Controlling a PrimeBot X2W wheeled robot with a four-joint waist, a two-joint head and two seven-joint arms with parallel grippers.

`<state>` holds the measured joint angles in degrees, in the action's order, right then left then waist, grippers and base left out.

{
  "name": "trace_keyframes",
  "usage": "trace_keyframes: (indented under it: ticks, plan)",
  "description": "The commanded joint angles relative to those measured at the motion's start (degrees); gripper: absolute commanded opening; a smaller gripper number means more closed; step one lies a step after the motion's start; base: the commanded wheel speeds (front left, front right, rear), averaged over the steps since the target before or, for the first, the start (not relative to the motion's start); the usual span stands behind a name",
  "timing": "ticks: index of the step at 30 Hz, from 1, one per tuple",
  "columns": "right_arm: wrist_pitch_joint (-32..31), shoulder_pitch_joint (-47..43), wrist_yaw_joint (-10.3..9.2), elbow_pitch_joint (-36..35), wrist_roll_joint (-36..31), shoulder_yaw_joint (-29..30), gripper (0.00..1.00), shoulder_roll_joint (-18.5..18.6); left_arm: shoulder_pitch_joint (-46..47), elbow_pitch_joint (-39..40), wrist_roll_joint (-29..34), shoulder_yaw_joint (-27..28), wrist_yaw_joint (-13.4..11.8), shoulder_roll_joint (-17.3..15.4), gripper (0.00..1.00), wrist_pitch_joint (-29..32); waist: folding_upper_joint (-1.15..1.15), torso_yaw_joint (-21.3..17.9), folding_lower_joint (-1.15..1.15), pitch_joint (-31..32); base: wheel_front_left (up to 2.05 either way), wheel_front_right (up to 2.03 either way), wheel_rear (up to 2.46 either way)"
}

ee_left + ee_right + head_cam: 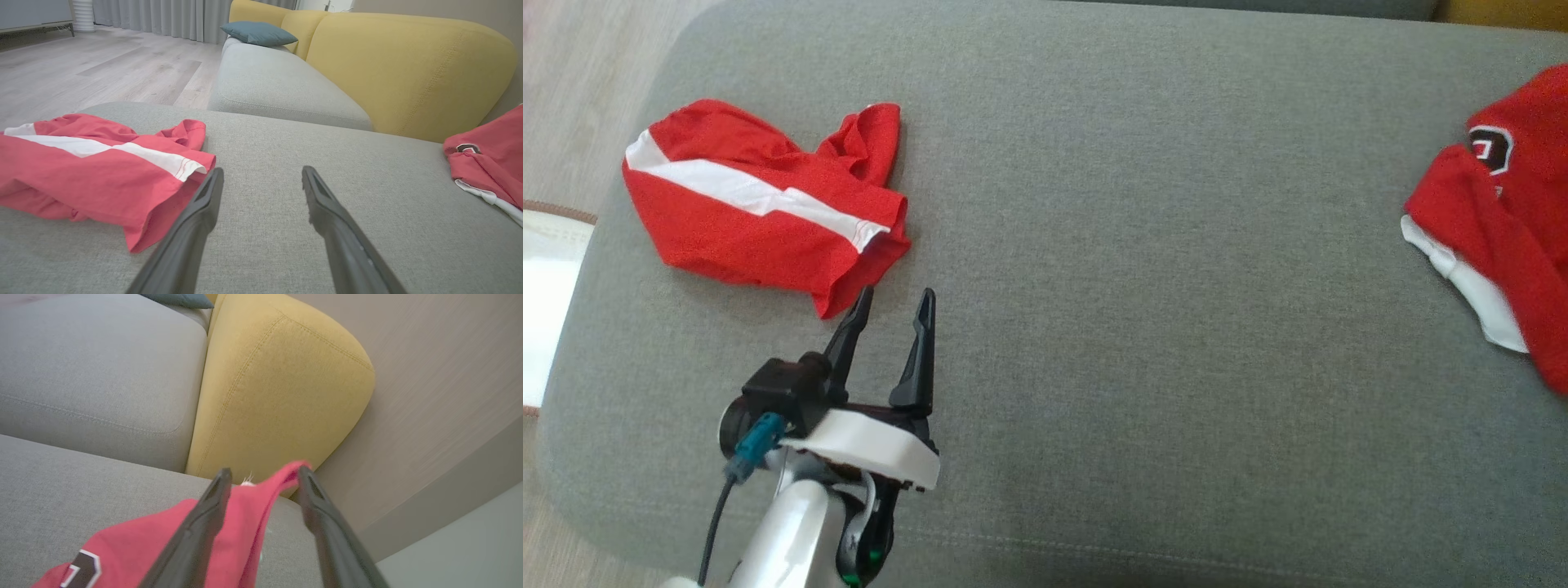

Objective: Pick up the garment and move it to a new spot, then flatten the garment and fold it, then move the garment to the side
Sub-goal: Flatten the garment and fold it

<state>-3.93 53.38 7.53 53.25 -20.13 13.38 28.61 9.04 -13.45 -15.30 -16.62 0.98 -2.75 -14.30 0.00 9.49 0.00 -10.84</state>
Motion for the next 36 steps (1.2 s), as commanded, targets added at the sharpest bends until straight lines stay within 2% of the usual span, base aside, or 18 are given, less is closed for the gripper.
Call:
trace_keyframes:
  ticks: [1, 10, 16, 21, 25, 30, 36]
  plan:
    - [1.0, 0.9, -0.04, -2.5, -1.1, 0.3, 1.0, -0.9, 1.1, 1.5, -0.4, 1.3, -0.3, -0.1, 1.0, -0.7, 0.0, -0.3, 0.0, 0.4, 0.0, 0.0, 0.0]
    - [7.7, -3.2, -0.04, -2.9, -2.4, 3.0, 1.0, -10.3, 0.4, 1.1, 0.1, 2.2, -0.6, -0.1, 1.0, -0.7, 0.0, -3.2, 0.0, 4.6, 0.0, 0.0, 0.0]
    - [14.2, -8.3, -0.04, -4.4, 1.4, -0.3, 1.0, -17.6, -0.9, 1.3, 0.2, 2.8, -0.5, -0.1, 1.0, -0.7, 0.0, -5.5, 0.0, 8.7, 0.0, 0.0, 0.0]
    - [17.1, -17.0, -0.04, -8.3, 6.6, -5.0, 1.0, -23.2, -2.6, 1.5, -0.5, 2.7, -1.1, -0.1, 1.0, -0.7, 0.0, -6.9, 0.0, 11.6, 0.0, 0.0, 0.0]
    - [17.9, -25.5, -0.04, -13.6, 11.5, -7.7, 1.0, -25.2, -3.4, 1.8, -0.7, 2.7, -1.5, -0.1, 1.0, -0.7, 0.0, -7.9, 0.0, 12.6, 0.0, 0.0, 0.0]
    - [18.1, -35.0, -0.04, -19.6, 17.2, -11.0, 1.0, -25.7, -4.3, 2.2, -0.8, 2.4, -1.7, -0.1, 1.0, -0.7, 0.0, -8.7, 0.0, 12.7, 0.0, 0.0, 0.0]
    - [17.0, -39.3, -0.04, -23.7, 19.7, -12.1, 1.0, -25.7, -4.4, 2.4, -0.8, 1.9, -1.7, -0.1, 1.0, -0.7, 0.0, -8.9, 0.0, 12.2, 0.0, 0.0, 0.0]
